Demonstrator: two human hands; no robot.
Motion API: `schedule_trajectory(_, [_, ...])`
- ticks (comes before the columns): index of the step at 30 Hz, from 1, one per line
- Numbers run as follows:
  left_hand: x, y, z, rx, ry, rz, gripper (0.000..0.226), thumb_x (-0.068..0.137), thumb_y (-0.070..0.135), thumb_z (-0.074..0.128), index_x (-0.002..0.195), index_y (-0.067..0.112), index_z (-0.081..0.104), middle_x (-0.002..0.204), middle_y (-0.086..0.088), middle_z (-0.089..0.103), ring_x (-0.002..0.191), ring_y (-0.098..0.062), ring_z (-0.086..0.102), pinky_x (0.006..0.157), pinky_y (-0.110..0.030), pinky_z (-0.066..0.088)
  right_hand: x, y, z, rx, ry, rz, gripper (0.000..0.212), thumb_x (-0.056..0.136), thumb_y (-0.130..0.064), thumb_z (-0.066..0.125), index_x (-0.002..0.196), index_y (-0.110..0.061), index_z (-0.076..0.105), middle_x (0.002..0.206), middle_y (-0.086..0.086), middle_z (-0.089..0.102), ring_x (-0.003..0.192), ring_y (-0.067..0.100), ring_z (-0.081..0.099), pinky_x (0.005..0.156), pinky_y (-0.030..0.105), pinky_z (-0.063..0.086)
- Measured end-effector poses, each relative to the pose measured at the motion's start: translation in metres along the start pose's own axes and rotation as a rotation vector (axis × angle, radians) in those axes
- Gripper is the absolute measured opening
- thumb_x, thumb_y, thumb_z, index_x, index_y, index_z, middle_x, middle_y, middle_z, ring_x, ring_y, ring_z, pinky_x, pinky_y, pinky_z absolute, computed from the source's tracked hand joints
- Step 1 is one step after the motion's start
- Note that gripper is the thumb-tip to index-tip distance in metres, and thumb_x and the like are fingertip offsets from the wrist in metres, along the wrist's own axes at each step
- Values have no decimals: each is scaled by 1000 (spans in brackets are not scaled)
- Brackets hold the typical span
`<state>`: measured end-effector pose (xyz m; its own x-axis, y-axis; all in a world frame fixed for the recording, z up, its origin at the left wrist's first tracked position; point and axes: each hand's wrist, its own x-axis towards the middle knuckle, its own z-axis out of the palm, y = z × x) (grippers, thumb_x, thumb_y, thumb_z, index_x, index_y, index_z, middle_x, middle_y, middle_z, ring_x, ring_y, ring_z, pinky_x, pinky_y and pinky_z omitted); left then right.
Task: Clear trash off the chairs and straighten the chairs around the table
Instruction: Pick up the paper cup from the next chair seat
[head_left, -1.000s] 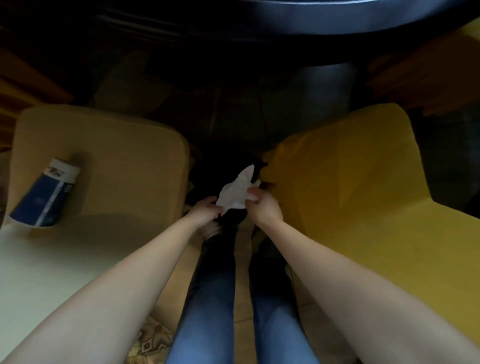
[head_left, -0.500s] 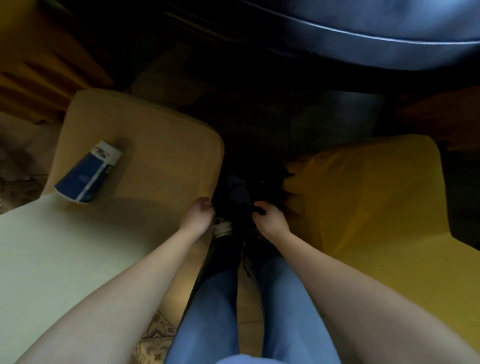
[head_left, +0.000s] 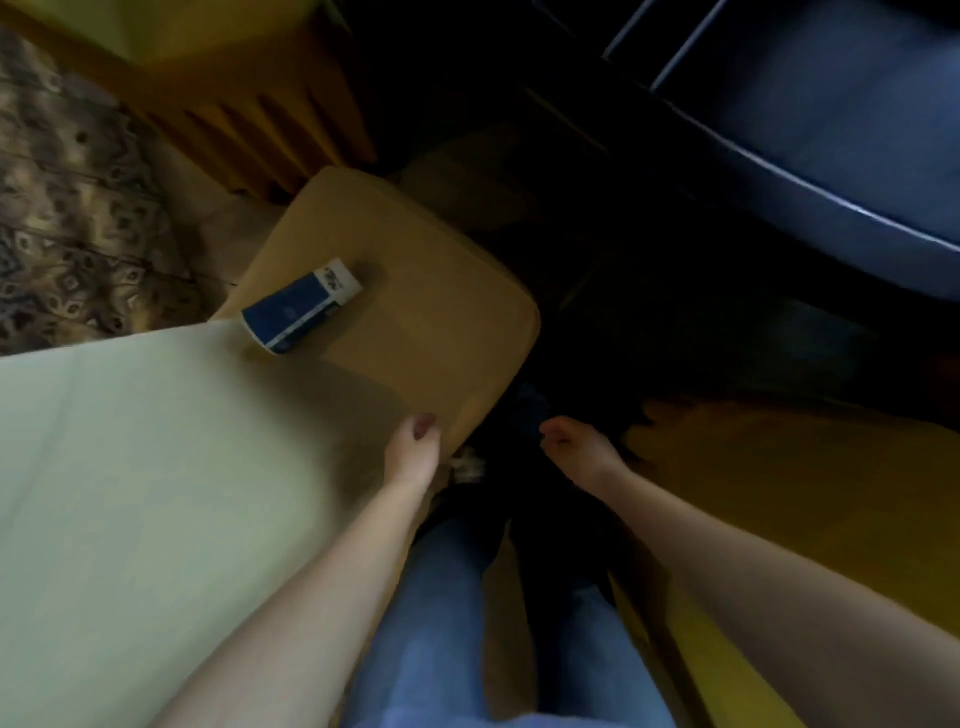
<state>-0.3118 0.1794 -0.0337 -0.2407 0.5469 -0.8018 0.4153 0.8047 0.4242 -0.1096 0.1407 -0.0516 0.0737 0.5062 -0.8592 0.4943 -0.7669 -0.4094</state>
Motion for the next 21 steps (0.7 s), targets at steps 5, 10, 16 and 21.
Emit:
schedule_trajectory(5, [15, -20, -26, -212, 26, -222, 34, 92, 25, 53, 123, 12, 52, 129, -12, 56, 116, -29, 54, 103, -46, 42, 20, -41, 0, -25, -96, 39, 42, 96, -24, 52, 135, -7, 50, 138, 8, 52, 127, 24, 49, 104, 29, 37])
schedule_trajectory(10, [59, -8, -71, -285, 95, -330, 59, 94, 29, 51, 145, 9, 28, 144, -13, 42, 128, -32, 44, 106, -41, 36, 46, -107, 13, -47, -171, 0, 35, 100, -26, 44, 130, -13, 55, 134, 2, 54, 124, 23, 50, 94, 23, 38])
schedule_trajectory(16, [122, 15, -134, -254, 299, -225, 48, 96, 24, 48, 139, 10, 37, 143, -14, 42, 126, -34, 44, 100, -39, 37, 86, -200, 41, -48, -187, -33, 46, 101, -25, 39, 144, -11, 36, 148, 7, 39, 134, 26, 39, 104, 27, 33])
schedule_trajectory(21, [163, 26, -169, -251, 299, -201, 44, 94, 31, 48, 135, 16, 43, 134, -10, 49, 119, -32, 47, 91, -35, 36, 112, -248, 61, 48, -188, -86, 50, 101, -27, 40, 147, -14, 29, 143, 0, 41, 132, 18, 39, 110, 26, 27])
